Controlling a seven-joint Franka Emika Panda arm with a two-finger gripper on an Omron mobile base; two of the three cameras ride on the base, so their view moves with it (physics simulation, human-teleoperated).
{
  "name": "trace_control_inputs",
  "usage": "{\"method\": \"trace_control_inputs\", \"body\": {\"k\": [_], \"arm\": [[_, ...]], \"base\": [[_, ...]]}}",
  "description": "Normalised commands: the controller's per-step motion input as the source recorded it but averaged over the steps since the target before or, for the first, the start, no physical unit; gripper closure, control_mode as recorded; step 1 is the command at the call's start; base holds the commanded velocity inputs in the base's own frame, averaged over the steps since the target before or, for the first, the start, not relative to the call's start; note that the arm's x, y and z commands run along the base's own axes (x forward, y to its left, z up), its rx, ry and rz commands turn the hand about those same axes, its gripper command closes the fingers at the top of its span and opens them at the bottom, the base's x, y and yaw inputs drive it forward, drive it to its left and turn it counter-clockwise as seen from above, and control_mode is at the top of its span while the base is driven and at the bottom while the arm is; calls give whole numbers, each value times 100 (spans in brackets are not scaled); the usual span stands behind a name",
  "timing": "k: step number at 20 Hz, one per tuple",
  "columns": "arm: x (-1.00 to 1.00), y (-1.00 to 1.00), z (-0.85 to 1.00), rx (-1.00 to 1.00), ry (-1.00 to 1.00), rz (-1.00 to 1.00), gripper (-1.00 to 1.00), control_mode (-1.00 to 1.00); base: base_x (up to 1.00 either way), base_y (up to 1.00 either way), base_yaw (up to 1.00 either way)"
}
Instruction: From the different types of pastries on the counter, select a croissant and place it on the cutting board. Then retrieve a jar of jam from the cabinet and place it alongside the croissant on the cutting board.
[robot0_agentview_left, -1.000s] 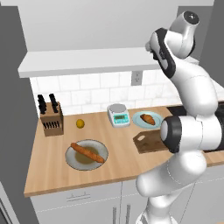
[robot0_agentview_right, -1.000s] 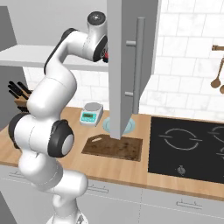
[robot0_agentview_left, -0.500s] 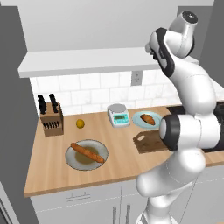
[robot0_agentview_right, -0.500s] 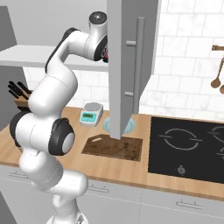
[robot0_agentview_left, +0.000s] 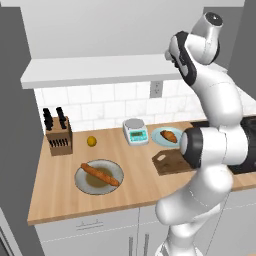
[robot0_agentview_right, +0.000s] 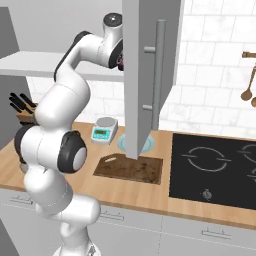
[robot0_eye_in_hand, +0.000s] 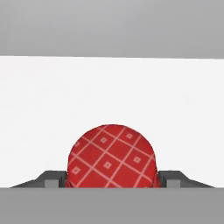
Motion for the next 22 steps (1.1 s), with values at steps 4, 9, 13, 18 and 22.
{"method": "trace_control_inputs", "body": {"k": [4,9,13,18,22], "arm": [[-20,9,1,1,-3,0,100,-100],[-100,80,26,10,-2,0,100,-100],[-100,46,-12,0,-10,0,100,-100],[-98,-8,-73,0,-6,-1,100,-100],[-100,-14,-56,6,-16,-5,100,-100]], "base": [[0,0,0],[0,0,0],[0,0,0],[0,0,0],[0,0,0]]}}
